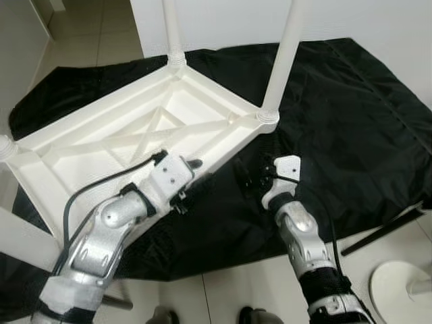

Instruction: Building children table

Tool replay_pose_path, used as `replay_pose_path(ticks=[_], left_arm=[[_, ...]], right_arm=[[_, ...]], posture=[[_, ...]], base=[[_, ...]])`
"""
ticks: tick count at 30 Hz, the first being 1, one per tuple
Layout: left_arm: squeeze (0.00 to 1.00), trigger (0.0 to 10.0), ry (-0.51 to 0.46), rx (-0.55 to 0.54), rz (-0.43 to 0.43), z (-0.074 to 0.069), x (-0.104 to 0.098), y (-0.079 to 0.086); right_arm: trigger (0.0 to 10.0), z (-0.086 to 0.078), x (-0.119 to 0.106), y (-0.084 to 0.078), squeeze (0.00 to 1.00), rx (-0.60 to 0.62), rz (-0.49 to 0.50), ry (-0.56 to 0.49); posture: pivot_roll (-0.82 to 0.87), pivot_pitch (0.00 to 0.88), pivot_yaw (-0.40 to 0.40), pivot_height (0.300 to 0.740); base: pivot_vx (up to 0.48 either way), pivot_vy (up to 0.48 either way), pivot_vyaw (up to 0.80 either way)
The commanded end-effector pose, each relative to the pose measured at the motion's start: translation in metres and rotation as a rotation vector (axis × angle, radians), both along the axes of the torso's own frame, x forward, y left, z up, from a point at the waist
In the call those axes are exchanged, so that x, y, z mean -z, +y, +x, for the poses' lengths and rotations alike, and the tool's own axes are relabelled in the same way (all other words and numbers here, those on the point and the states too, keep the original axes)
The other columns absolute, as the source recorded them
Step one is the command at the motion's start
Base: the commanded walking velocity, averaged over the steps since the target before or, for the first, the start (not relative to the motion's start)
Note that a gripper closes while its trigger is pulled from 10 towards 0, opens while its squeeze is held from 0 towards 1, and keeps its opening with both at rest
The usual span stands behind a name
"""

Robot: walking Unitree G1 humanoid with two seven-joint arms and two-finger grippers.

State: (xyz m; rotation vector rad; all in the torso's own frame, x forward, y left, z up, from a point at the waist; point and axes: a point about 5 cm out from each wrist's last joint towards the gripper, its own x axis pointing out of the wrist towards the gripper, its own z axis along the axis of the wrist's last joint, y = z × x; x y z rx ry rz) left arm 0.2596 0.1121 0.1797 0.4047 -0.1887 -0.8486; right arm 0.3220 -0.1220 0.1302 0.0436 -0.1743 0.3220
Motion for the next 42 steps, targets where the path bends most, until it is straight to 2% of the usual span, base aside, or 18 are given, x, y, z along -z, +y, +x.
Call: replay_pose_path(ticks=[1,3,4,7,9,10,12,16,18,19,21,23,26,31,35,38,40,42], left_arm=[[0.0,10.0,0.0,-0.024,-0.023,-0.004,-0.002,-0.001],[0.0,10.0,0.0,-0.024,-0.023,-0.004,-0.002,-0.001],[0.0,10.0,0.012,-0.043,-0.072,-0.015,-0.003,0.001],[0.0,10.0,0.027,-0.065,-0.09,-0.025,-0.002,0.004],[0.0,10.0,0.071,-0.08,-0.117,-0.052,-0.002,0.017],[0.0,10.0,0.071,-0.08,-0.117,-0.052,-0.002,0.017],[0.0,10.0,0.124,-0.077,-0.126,-0.076,-0.002,0.03],[0.0,10.0,0.113,-0.081,-0.118,-0.085,-0.005,0.034],[0.0,10.0,0.167,-0.122,-0.093,-0.098,-0.003,0.049],[0.0,10.0,0.167,-0.122,-0.093,-0.098,-0.003,0.049],[0.0,10.0,0.254,-0.185,-0.031,-0.12,0.0,0.068],[0.0,10.0,0.254,-0.185,-0.031,-0.12,0.0,0.068],[0.0,10.0,0.358,-0.242,0.114,-0.141,0.004,0.085],[0.0,10.0,0.394,-0.281,0.224,-0.148,0.004,0.094],[0.0,10.0,0.441,-0.353,0.374,-0.161,-0.002,0.113],[0.0,10.0,0.446,-0.371,0.391,-0.164,-0.005,0.117],[0.0,10.0,0.443,-0.444,0.454,-0.168,-0.017,0.132],[0.0,10.0,0.443,-0.466,0.481,-0.169,-0.022,0.138]], right_arm=[[10.0,-0.001,0.002,-0.001,0.0,0.003,-0.001,0.006],[10.0,-0.001,0.002,-0.001,0.0,0.003,-0.001,0.006],[10.0,0.001,0.002,0.0,0.0,-0.007,-0.006,0.008],[10.0,0.004,0.001,0.001,0.0,-0.024,-0.012,0.01],[10.0,0.011,-0.003,0.011,0.0,-0.076,-0.019,0.011],[10.0,0.011,-0.003,0.011,0.0,-0.076,-0.019,0.011],[10.0,0.015,-0.005,0.018,0.0,-0.113,-0.024,0.014],[10.0,0.016,-0.005,0.02,0.0,-0.123,-0.024,0.014],[10.0,0.019,-0.007,0.023,0.0,-0.137,-0.026,0.017],[10.0,0.019,-0.007,0.023,0.0,-0.137,-0.026,0.017],[10.0,0.024,-0.009,0.028,0.0,-0.164,-0.03,0.018],[10.0,0.024,-0.009,0.028,0.0,-0.164,-0.03,0.018],[10.0,0.029,-0.012,0.034,0.0,-0.191,-0.033,0.018],[10.0,0.031,-0.014,0.039,0.0,-0.209,-0.031,0.015],[10.0,0.033,-0.015,0.045,0.0,-0.227,-0.026,0.012],[10.0,0.034,-0.015,0.046,0.0,-0.228,-0.026,0.012],[10.0,0.035,-0.015,0.049,0.0,-0.233,-0.02,0.012],[10.0,0.036,-0.015,0.049,0.0,-0.235,-0.016,0.011]], posture=[[0.02,0.159,0.012,0.74],[0.02,0.159,0.012,0.74],[0.04,0.161,0.001,0.74],[0.08,0.164,-0.031,0.74],[0.11,0.167,-0.061,0.74],[0.11,0.167,-0.061,0.74],[0.13,0.169,-0.073,0.74],[0.14,0.17,-0.079,0.74],[0.18,0.175,-0.115,0.74],[0.18,0.175,-0.115,0.74],[0.19,0.176,-0.129,0.74],[0.19,0.176,-0.129,0.74],[0.22,0.175,-0.15,0.74],[0.24,0.175,-0.16,0.74],[0.26,0.173,-0.166,0.74],[0.26,0.173,-0.166,0.74],[0.26,0.167,-0.161,0.74],[0.26,0.167,-0.161,0.74]], base=[[0.0,0.0,0.0],[0.0,0.0,0.0],[0.0,0.0,0.0],[0.0,0.0,0.0],[0.0,0.0,0.0],[0.0,0.0,0.0],[0.0,0.0,0.0],[0.0,0.0,0.0],[0.0,0.0,0.0],[0.0,0.0,0.0],[0.0,0.0,0.0],[0.0,0.0,0.0],[0.0,0.0,0.0],[0.0,0.0,0.0],[0.0,0.0,0.0],[0.0,0.0,0.0],[0.0,0.0,0.0],[0.0,0.0,0.0]])
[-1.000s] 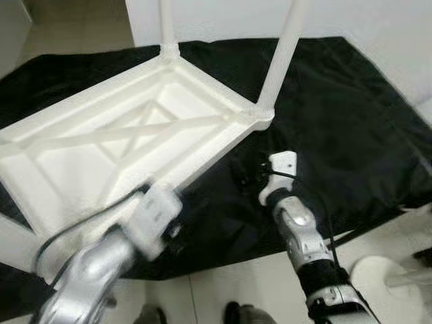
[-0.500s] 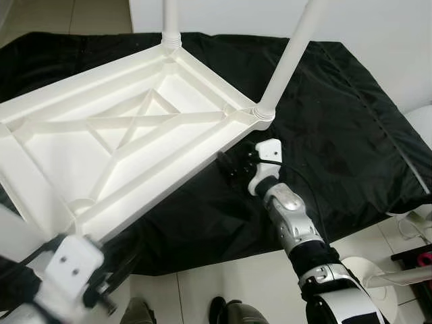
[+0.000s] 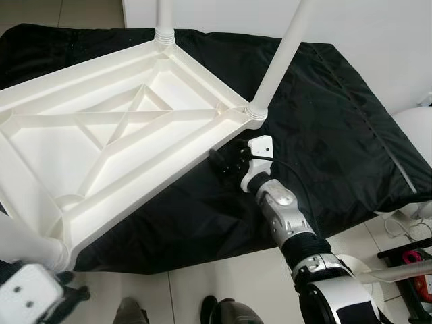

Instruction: Building children table

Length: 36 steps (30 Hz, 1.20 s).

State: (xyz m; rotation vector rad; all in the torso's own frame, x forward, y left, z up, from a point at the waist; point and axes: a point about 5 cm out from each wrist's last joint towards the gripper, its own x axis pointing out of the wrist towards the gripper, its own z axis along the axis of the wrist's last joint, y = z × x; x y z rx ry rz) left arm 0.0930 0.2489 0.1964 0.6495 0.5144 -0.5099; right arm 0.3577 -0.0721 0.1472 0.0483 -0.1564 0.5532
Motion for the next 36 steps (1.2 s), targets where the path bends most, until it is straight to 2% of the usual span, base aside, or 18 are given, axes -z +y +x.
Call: replay_pose_path(ticks=[1,2,4,5,7,11,13,16,21,22,26,27,28,29,32,33,35,36], left_arm=[[0.0,10.0,0.0,-0.033,0.056,-0.003,-0.007,0.008],[0.0,10.0,0.0,-0.033,0.056,-0.003,-0.007,0.008],[0.0,10.0,-0.032,-0.107,0.179,0.004,-0.014,0.031],[0.0,10.0,-0.032,-0.107,0.179,0.004,-0.014,0.031],[0.0,10.0,-0.124,-0.171,0.285,0.018,-0.027,0.052],[0.0,10.0,-0.215,-0.214,0.321,0.03,-0.04,0.062],[0.0,10.0,-0.346,-0.277,0.37,0.044,-0.054,0.074],[0.0,10.0,-0.379,-0.309,0.373,0.046,-0.057,0.08],[0.0,10.0,-0.371,-0.315,0.373,0.046,-0.056,0.082],[0.0,10.0,-0.308,-0.321,0.366,0.041,-0.046,0.088],[0.0,10.0,-0.267,-0.319,0.349,0.036,-0.04,0.089],[0.0,10.0,-0.184,-0.301,0.333,0.026,-0.034,0.089],[0.0,10.0,-0.184,-0.301,0.333,0.026,-0.034,0.089],[0.0,10.0,-0.075,-0.284,0.338,0.012,-0.028,0.091],[0.0,10.0,-0.043,-0.293,0.356,0.008,-0.028,0.094],[0.0,10.0,-0.024,-0.386,0.476,0.001,-0.035,0.114],[0.0,10.0,-0.022,-0.405,0.526,-0.001,-0.038,0.121],[0.0,10.0,-0.139,-0.469,0.61,0.003,-0.053,0.137]], right_arm=[[10.0,0.0,0.002,0.0,0.0,-0.004,0.002,0.0],[10.0,0.0,0.002,0.0,0.0,-0.004,0.002,0.0],[10.0,0.001,0.001,0.0,0.0,0.002,0.01,-0.002],[10.0,0.001,0.001,0.0,0.0,0.002,0.01,-0.002],[10.0,0.001,0.002,-0.001,0.0,0.01,0.016,-0.004],[10.0,0.001,0.002,-0.002,0.0,0.016,0.019,-0.006],[10.0,0.0,0.004,-0.004,0.0,0.025,0.02,-0.007],[10.0,0.0,0.004,-0.005,0.0,0.03,0.02,-0.007],[10.0,0.001,0.004,-0.007,0.0,0.033,0.018,-0.009],[10.0,0.001,0.004,-0.009,0.0,0.039,0.013,-0.012],[10.0,0.002,0.004,-0.01,0.0,0.041,0.012,-0.014],[10.0,0.002,0.004,-0.011,0.0,0.042,0.01,-0.015],[10.0,0.002,0.004,-0.011,0.0,0.042,0.01,-0.015],[10.0,0.002,0.003,-0.011,0.0,0.041,0.008,-0.017],[10.0,0.002,0.003,-0.011,0.0,0.04,0.007,-0.017],[10.0,0.002,0.003,-0.01,0.0,0.036,0.008,-0.015],[10.0,0.002,0.003,-0.009,0.0,0.034,0.008,-0.014],[10.0,0.003,0.003,-0.007,0.0,0.027,0.012,-0.013]], posture=[[0.26,0.166,-0.158,0.74],[0.26,0.166,-0.158,0.74],[0.26,0.161,-0.149,0.74],[0.26,0.161,-0.149,0.74],[0.26,0.158,-0.141,0.74],[0.25,0.16,-0.138,0.74],[0.24,0.162,-0.131,0.74],[0.23,0.163,-0.129,0.74],[0.23,0.163,-0.129,0.74],[0.22,0.162,-0.13,0.74],[0.21,0.163,-0.132,0.74],[0.21,0.164,-0.136,0.74],[0.21,0.164,-0.136,0.74],[0.22,0.166,-0.141,0.74],[0.22,0.166,-0.142,0.74],[0.23,0.167,-0.145,0.74],[0.23,0.167,-0.145,0.74],[0.24,0.166,-0.146,0.74]], base=[[0.0,0.0,0.0],[0.0,0.0,0.0],[0.0,0.0,0.0],[0.0,0.0,0.0],[0.0,0.0,0.0],[0.0,0.0,0.0],[0.0,0.0,0.0],[0.0,0.0,0.0],[0.0,0.0,0.0],[0.0,0.0,0.0],[0.0,0.0,0.0],[0.0,0.0,0.0],[0.0,0.0,0.0],[0.0,0.0,0.0],[0.0,0.0,0.0],[0.0,0.0,0.0],[0.0,0.0,0.0],[0.0,0.0,0.0]])
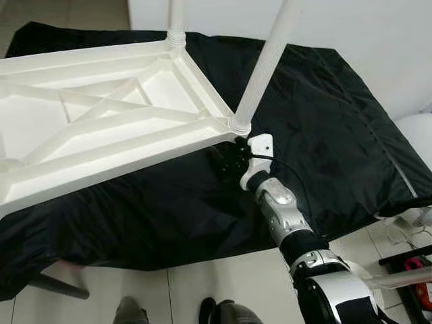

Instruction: Building children table

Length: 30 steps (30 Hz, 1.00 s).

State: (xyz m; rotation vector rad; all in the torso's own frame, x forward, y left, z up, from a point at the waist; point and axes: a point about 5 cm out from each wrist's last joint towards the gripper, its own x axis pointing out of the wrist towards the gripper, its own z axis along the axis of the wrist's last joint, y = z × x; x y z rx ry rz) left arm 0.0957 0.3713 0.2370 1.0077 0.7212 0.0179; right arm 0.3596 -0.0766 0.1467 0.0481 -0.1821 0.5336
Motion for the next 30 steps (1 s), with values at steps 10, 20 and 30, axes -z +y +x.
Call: replay_pose_path(ticks=[10,20,30], left_arm=[[0.0,10.0,-0.366,-0.197,0.389,0.019,-0.031,0.055],[0.0,10.0,-0.807,-0.312,-0.044,0.039,-0.007,0.065],[0.0,10.0,-0.976,-0.221,-0.193,0.061,0.002,0.056]], right_arm=[[10.0,0.0,0.001,0.007,0.0,-0.007,0.019,0.006],[10.0,0.0,0.002,0.006,0.0,0.013,0.034,0.006],[10.0,-0.001,0.004,0.007,0.0,0.018,0.042,0.009]], posture=[[0.24,0.161,-0.131,0.74],[0.24,0.157,-0.111,0.74],[0.24,0.164,-0.109,0.74]], base=[[0.0,0.0,0.0],[0.0,0.0,0.0],[0.0,0.0,0.0]])
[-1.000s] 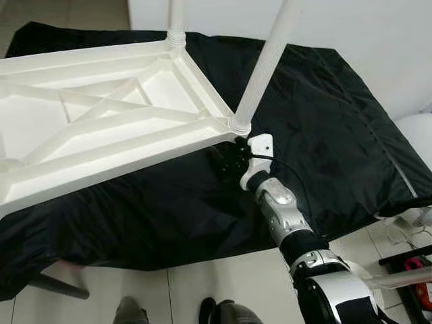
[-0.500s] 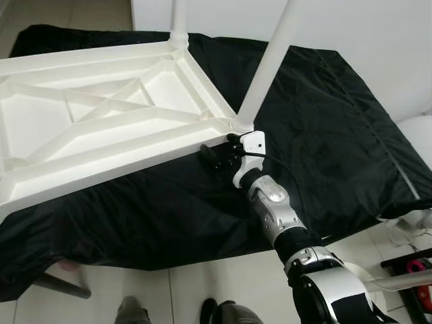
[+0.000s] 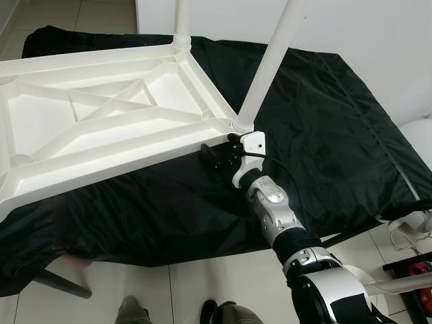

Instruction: Building children table

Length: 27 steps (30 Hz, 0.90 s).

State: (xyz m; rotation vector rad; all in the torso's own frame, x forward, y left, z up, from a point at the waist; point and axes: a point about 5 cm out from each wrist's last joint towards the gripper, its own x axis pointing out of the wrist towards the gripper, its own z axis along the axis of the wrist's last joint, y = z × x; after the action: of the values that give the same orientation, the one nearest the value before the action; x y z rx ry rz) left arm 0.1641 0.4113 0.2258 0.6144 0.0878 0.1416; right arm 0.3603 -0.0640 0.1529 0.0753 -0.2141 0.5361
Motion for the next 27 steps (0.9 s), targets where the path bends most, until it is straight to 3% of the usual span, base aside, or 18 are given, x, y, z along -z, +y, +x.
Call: replay_pose_path(ticks=[1,11,12,13,14,15,17,18,19,22,27], left_arm=[[0.0,10.0,-0.276,-0.367,0.044,-0.007,-0.009,0.016],[0.0,10.0,-0.339,-0.332,0.098,0.006,-0.028,0.027],[0.0,10.0,-0.368,-0.293,0.08,0.013,-0.034,0.024],[0.0,10.0,-0.392,-0.223,0.044,0.021,-0.037,0.018],[0.0,10.0,-0.392,-0.223,0.044,0.021,-0.037,0.018],[0.0,10.0,-0.395,-0.133,-0.011,0.028,-0.037,0.009],[0.0,10.0,-0.281,0.122,-0.119,0.038,-0.018,-0.017],[0.0,10.0,-0.281,0.122,-0.119,0.038,-0.018,-0.017],[0.0,10.0,-0.245,0.208,-0.135,0.038,-0.011,-0.026],[0.0,10.0,-0.175,0.297,-0.174,0.038,0.001,-0.04],[0.0,10.0,-0.14,0.378,-0.205,0.036,0.007,-0.058]], right_arm=[[10.0,-0.002,0.01,-0.006,0.0,0.022,0.008,0.033],[10.0,-0.003,0.011,-0.004,0.0,0.017,0.01,0.036],[10.0,-0.003,0.011,-0.004,0.0,0.018,0.01,0.037],[10.0,-0.003,0.012,-0.004,0.0,0.018,0.009,0.037],[10.0,-0.003,0.012,-0.004,0.0,0.018,0.009,0.037],[10.0,-0.003,0.012,-0.003,0.0,0.017,0.009,0.038],[10.0,-0.003,0.013,-0.005,0.0,0.022,0.009,0.039],[10.0,-0.003,0.013,-0.005,0.0,0.022,0.009,0.039],[10.0,-0.003,0.013,-0.005,0.0,0.025,0.008,0.039],[10.0,-0.004,0.014,-0.006,0.0,0.029,0.006,0.04],[10.0,-0.004,0.015,-0.008,0.0,0.035,0.006,0.042]], posture=[[0.24,0.164,-0.109,0.74],[0.24,0.166,-0.108,0.74],[0.24,0.166,-0.106,0.74],[0.24,0.166,-0.106,0.74],[0.24,0.166,-0.106,0.74],[0.23,0.165,-0.101,0.74],[0.23,0.166,-0.1,0.74],[0.23,0.166,-0.1,0.74],[0.23,0.167,-0.097,0.74],[0.22,0.169,-0.093,0.74],[0.22,0.172,-0.091,0.74]], base=[[0.0,0.0,0.0],[0.0,0.0,0.0],[0.0,0.0,0.0],[0.0,0.0,0.0],[0.0,0.0,0.0],[0.0,0.0,0.0],[0.0,0.0,0.0],[0.0,0.0,0.0],[0.0,0.0,0.0],[0.0,0.0,0.0],[0.0,0.0,0.0]])
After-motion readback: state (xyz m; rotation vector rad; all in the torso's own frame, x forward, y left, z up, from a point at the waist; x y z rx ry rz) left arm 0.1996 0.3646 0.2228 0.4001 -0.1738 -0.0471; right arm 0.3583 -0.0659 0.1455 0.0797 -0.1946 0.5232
